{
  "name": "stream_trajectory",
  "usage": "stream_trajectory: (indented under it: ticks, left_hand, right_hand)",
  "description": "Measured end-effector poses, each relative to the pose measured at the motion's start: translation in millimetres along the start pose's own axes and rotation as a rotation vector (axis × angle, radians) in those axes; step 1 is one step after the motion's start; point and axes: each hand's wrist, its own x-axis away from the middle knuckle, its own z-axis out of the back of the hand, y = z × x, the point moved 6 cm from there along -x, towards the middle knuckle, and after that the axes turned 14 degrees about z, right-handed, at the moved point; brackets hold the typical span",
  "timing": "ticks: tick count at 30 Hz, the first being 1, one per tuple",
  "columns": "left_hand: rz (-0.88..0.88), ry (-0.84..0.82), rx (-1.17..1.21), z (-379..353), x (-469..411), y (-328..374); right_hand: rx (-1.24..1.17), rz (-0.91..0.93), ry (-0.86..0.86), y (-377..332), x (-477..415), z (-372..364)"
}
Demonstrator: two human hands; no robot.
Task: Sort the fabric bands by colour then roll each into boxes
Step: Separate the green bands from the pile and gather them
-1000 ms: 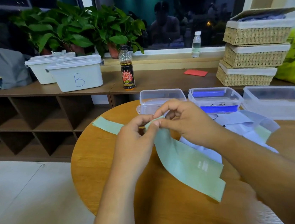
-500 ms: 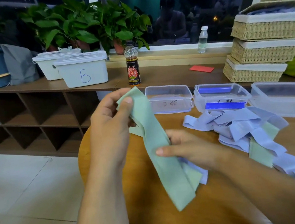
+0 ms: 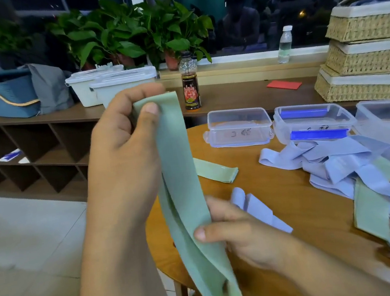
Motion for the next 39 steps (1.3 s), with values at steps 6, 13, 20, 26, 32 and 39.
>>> stream_trajectory:
  ticks: [6,13,20,26,32,39]
  left_hand:
    - [0.055,0.043,-0.040,2,-8,-14]
    - [0.157,0.236,0.062,5,-18,-32]
    - [0.180,0.358,0.045,3,-32,-61]
    - [0.264,0.218,-0.062,-11,-50,-102]
    - [0.348,0.340,0.056,14,-101,-136]
    - [0.564,0.287,-0.133,35,-187,-202]
  right_hand:
    - [0.011,-0.025,0.004,19,-1,1]
    - [-0.051,-0.197,0.007,44,12,12]
    - [0.325,-0.068,0.198,20,12,72]
    - [0.813,0.039,0.615,-30,34,141]
    - [0.622,-0.052,0.555,-45,3,162]
    - [0.515,-0.072,0.592,-12,-65,183]
